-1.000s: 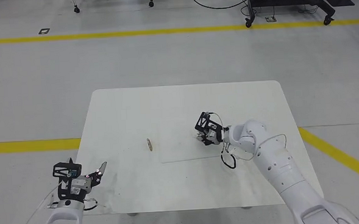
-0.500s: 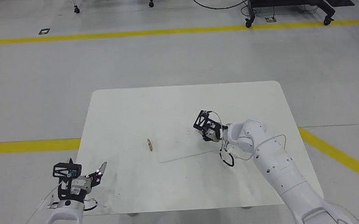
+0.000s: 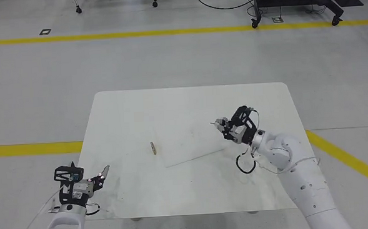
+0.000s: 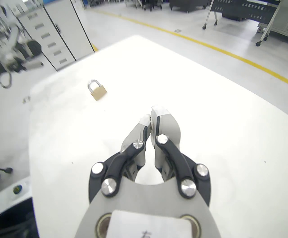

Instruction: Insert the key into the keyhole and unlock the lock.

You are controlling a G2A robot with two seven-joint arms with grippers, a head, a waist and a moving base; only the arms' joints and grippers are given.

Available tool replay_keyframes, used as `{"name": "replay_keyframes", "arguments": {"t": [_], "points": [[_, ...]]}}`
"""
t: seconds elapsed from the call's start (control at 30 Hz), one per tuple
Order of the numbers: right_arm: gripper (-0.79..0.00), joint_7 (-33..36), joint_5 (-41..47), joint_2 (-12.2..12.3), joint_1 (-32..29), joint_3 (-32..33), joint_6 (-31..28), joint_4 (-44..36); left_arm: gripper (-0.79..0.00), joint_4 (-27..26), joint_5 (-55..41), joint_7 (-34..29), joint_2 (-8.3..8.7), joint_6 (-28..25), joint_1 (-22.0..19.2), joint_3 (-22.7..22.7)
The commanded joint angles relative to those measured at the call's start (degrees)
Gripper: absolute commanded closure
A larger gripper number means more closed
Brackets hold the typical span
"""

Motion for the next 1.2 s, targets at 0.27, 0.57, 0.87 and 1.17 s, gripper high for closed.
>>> {"name": "replay_keyframes", "arguments": {"t": [0.27,0.57,0.87,1.17], "points": [[0.0,2.0,26.5,2.3,-6.1,5.8,-10.4,2.0,-0.785,0.0,0.0,0.0,0.0,0.0,0.0,0.0],[0.0,4.6,30.6,3.3,-7.4,6.4,-10.4,1.1,-0.785,0.0,0.0,0.0,0.0,0.0,0.0,0.0],[0.0,3.9,32.2,3.0,-8.1,5.0,-9.9,0.1,-0.785,-10.2,1.8,1.8,-0.15,-3.9,0.3,3.0],[0.0,5.0,44.8,1.6,-4.5,-1.9,-10.4,3.0,-0.785,-11.2,-41.0,-18.6,-1.45,-13.5,-11.9,10.6]]}}
